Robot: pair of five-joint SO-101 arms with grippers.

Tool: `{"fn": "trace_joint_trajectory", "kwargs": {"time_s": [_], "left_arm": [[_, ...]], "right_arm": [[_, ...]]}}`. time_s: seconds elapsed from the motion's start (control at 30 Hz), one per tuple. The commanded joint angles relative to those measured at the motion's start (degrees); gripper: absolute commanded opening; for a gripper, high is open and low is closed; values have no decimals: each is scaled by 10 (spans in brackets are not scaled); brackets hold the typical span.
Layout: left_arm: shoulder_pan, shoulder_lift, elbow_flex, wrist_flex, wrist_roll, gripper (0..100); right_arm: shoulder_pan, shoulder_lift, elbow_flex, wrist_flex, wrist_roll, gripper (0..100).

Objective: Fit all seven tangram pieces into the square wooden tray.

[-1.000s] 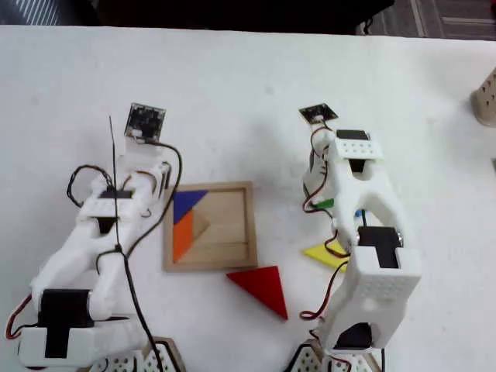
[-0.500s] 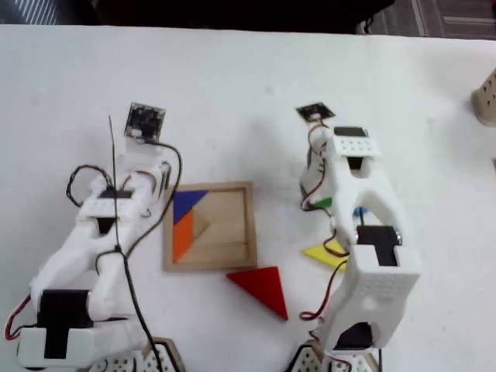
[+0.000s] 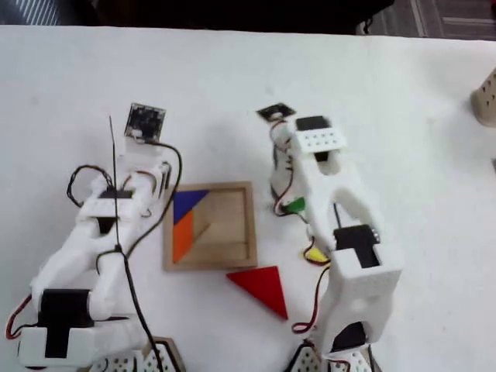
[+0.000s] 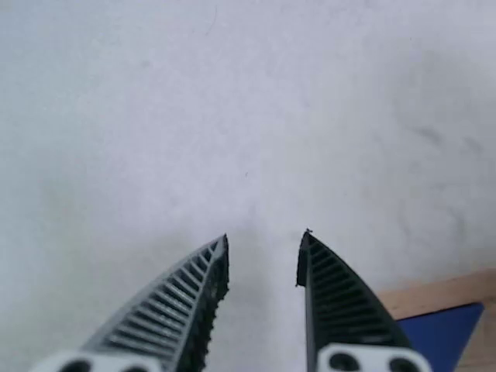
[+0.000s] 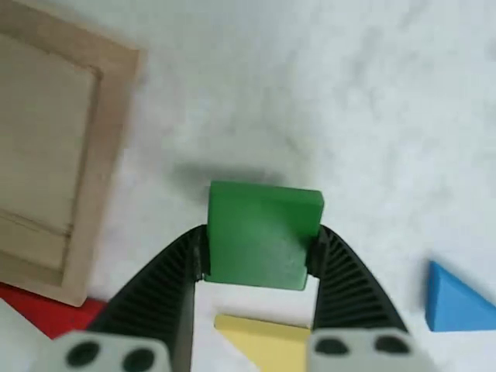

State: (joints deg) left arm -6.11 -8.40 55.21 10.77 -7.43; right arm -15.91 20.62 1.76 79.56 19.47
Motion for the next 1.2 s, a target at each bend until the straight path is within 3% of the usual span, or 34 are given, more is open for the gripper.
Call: {"fn": "trace_joint_trajectory", "kwargs": {"time_s": [0.0,0.43,0.77,1.03,1.17], "left_arm": [[-8,-5,-21,-17,-5,165],[-8,-5,-21,-17,-5,165],[-8,-5,-21,-17,-5,165],[-8,-5,-21,-17,-5,165],[-8,-5,-21,-17,-5,165]], "right_arm": [[-43,-51,-13,9,-27,35],[-231,-77,26,-56,-34,41],[-256,-42,20,-78,-29,275],[-247,-84,-11,8,-29,263],[-210,-132,11,26,-30,122]]}}
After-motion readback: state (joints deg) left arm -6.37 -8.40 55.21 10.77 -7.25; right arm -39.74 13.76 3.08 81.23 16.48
